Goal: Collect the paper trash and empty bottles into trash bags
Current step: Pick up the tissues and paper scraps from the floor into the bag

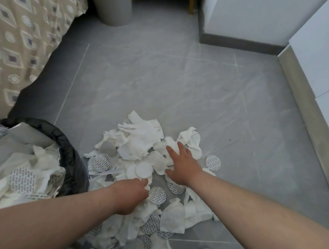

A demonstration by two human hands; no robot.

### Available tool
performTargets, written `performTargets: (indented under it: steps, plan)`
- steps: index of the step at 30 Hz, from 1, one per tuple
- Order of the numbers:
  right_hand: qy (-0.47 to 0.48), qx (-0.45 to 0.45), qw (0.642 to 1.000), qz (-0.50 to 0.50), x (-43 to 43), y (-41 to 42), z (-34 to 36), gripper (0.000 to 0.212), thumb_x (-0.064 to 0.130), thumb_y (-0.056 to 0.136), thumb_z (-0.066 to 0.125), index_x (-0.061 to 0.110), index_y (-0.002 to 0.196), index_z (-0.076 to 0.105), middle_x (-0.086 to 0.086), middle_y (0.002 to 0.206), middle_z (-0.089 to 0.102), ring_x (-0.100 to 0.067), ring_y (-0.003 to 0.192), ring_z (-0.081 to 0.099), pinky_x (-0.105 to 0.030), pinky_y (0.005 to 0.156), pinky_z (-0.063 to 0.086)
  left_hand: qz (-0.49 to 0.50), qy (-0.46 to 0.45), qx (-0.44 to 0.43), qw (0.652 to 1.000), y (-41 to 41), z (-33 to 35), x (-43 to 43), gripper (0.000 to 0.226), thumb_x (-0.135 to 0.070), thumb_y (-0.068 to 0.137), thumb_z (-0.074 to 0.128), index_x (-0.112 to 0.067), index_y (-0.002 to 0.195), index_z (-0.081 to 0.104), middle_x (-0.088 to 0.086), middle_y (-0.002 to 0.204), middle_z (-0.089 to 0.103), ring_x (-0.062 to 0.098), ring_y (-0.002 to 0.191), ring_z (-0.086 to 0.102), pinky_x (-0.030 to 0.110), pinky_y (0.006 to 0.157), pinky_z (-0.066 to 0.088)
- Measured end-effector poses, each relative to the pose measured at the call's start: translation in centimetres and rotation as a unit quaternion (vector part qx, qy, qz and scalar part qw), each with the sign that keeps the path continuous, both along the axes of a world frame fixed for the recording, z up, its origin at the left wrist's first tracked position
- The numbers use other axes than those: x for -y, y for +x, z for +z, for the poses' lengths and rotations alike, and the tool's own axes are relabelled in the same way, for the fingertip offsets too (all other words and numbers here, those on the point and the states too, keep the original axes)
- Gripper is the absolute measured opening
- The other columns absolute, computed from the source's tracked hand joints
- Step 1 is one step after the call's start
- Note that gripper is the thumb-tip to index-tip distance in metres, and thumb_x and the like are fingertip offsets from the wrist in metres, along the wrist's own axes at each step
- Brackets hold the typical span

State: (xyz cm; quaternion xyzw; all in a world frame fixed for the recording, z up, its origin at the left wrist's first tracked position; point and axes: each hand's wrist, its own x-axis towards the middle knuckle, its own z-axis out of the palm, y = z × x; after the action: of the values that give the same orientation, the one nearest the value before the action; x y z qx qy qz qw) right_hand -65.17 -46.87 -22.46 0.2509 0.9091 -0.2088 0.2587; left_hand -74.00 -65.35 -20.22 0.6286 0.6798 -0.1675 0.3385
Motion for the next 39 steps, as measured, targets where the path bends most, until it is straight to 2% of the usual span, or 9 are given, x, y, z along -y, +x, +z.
performTargets:
  steps: [4,7,13,16,20,25,28,32,39]
  plan:
    - [-0.006,0.047,0.999,-0.011,0.6,-1.9,-1.2,0.094,0.054,0.084,0.059,0.033,0.153,-0.001,-0.008,0.161,-0.016,-0.036,0.148,-0.001,-0.051,0.115,0.024,0.024,0.017,0.008,1.000,-0.5,-0.1,0.1,0.025,-0.008,0.089,0.044,-0.010,0.112,0.054,0.009,0.122,0.042,0.028,0.106,0.051,0.041,0.078,0.046]
    - [0.030,0.063,0.997,0.015,0.7,-1.7,-1.9,0.074,0.036,0.085,0.061,0.026,0.148,0.022,-0.014,0.156,0.014,-0.036,0.140,0.023,-0.048,0.106,0.037,0.045,0.026,0.015,0.999,-0.8,-0.2,0.2,0.024,-0.008,0.088,0.044,-0.011,0.110,0.054,0.009,0.119,0.043,0.028,0.103,0.051,0.041,0.074,0.046]
    - [0.010,0.002,1.000,-0.017,-0.1,0.1,-2.0,0.004,0.019,0.087,0.055,0.018,0.090,0.056,-0.012,0.105,0.048,-0.033,0.102,0.054,-0.031,0.075,0.039,0.051,0.032,0.034,0.998,-0.1,0.1,0.0,0.028,-0.007,0.087,0.044,-0.011,0.112,0.055,0.008,0.119,0.043,0.028,0.104,0.052,0.035,0.068,0.038]
    - [-0.031,-0.013,0.998,-0.056,-1.0,0.4,-0.6,0.027,0.020,0.084,0.059,0.025,0.065,0.040,-0.007,0.087,0.049,-0.028,0.086,0.057,-0.028,0.064,0.034,0.077,0.050,0.057,0.994,-0.2,0.8,-0.4,0.028,-0.008,0.085,0.044,-0.012,0.110,0.056,0.006,0.114,0.044,0.027,0.100,0.053,0.034,0.067,0.041]
    - [-0.055,-0.059,0.994,-0.068,-2.4,0.8,3.6,0.032,0.020,0.080,0.061,0.028,0.058,0.040,0.006,0.066,0.050,-0.019,0.072,0.053,-0.021,0.050,0.031,0.130,0.102,0.101,0.981,-1.0,2.7,-1.0,0.022,-0.012,0.084,0.047,-0.013,0.103,0.058,0.004,0.113,0.046,0.026,0.098,0.055,0.039,0.079,0.047]
    - [-0.035,-0.099,0.991,-0.084,-2.8,1.0,8.9,0.017,0.020,0.079,0.057,0.023,0.063,0.050,0.004,0.071,0.058,-0.019,0.071,0.054,-0.021,0.053,0.034,0.179,0.163,0.128,0.962,-1.9,6.5,-1.1,0.005,-0.014,0.080,0.050,-0.018,0.078,0.053,-0.001,0.097,0.047,0.024,0.093,0.055,0.036,0.083,0.045]
    - [-0.044,-0.130,0.985,-0.103,-2.1,1.4,11.9,0.014,0.019,0.077,0.057,0.017,0.065,0.051,0.001,0.069,0.058,-0.022,0.071,0.056,-0.029,0.057,0.037,0.199,0.188,0.128,0.953,-2.3,10.0,-0.9,0.027,-0.013,0.078,0.052,-0.024,0.059,0.035,-0.006,0.079,0.039,0.018,0.081,0.049,0.029,0.075,0.042]
    - [-0.042,-0.161,0.980,-0.111,-0.8,1.8,16.6,0.014,0.016,0.078,0.060,0.012,0.066,0.054,-0.002,0.066,0.057,-0.021,0.066,0.052,-0.031,0.056,0.036,0.238,0.219,0.110,0.940,-3.6,15.1,0.5,0.014,-0.020,0.072,0.051,-0.014,0.061,0.045,0.003,0.082,0.050,0.022,0.079,0.052,0.037,0.075,0.046]
    - [-0.071,-0.239,0.957,-0.146,3.1,2.5,25.0,0.012,0.012,0.078,0.064,0.005,0.070,0.059,0.001,0.062,0.053,-0.013,0.057,0.044,-0.028,0.054,0.032,0.344,0.277,0.079,0.894,-3.4,24.5,5.1,0.020,-0.023,0.078,0.063,-0.005,0.073,0.055,0.000,0.076,0.054,0.015,0.068,0.051,0.023,0.059,0.040]
